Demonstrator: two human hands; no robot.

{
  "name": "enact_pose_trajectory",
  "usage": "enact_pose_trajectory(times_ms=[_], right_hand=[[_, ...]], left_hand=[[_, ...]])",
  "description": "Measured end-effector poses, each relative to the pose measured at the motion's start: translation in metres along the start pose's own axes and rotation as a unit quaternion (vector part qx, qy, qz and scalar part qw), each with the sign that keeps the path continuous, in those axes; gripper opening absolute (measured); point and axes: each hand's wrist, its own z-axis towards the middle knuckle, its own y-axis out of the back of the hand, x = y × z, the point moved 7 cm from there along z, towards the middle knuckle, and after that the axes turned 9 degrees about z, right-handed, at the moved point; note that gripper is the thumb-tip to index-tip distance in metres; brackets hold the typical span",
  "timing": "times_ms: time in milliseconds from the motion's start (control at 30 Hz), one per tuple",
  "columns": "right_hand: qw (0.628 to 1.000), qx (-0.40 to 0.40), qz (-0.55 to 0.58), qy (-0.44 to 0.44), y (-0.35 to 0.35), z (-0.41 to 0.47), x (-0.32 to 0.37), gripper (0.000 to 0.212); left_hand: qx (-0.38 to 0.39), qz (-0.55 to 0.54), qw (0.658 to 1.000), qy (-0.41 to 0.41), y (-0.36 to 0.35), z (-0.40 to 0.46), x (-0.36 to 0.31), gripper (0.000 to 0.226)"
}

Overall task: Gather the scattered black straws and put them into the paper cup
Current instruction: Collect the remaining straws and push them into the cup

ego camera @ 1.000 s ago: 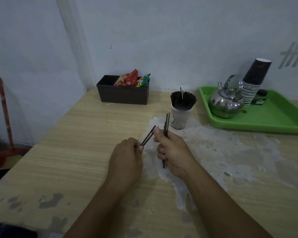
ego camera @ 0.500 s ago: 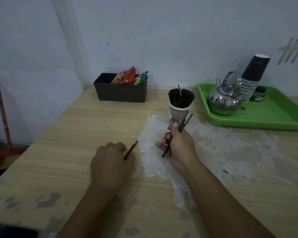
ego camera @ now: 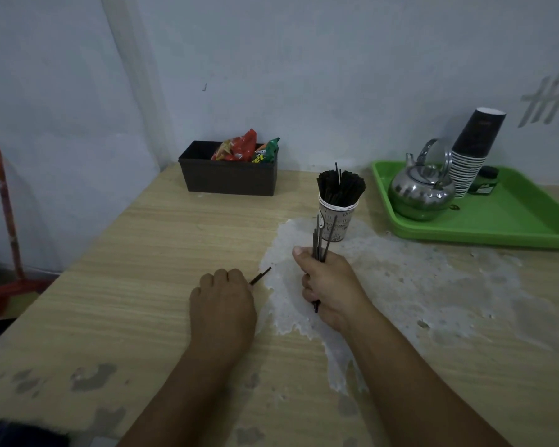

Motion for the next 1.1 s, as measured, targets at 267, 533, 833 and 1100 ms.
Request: enact_pose_trajectory(times_ms=[267,533,833,1100], right_hand=[[0.997,0.075,-0.017,-0.009,-0.014,-0.007,-0.001,0.015],[0.989,0.015,-0.059,0.132,-0.006,-0.008,0.027,0.023],[0.931,-0.055,-0.143,0.332,0.016,-0.017,0.059,0.009],[0.957,-0.074,-0.145,0.238,0.032,0.0,0.039,0.018]], left_hand=[[-0.019,-0.277,0.961,0.013,0.014,0.008,-0.013,0.014],[0.007,-0.448,0.894,0.01,0.026,0.008,-0.031,0.013],[0.01,-0.502,0.865,0.016,0.029,0.012,-0.039,0.009],[0.006,-0.48,0.877,-0.005,0.021,0.034,-0.052,0.015]])
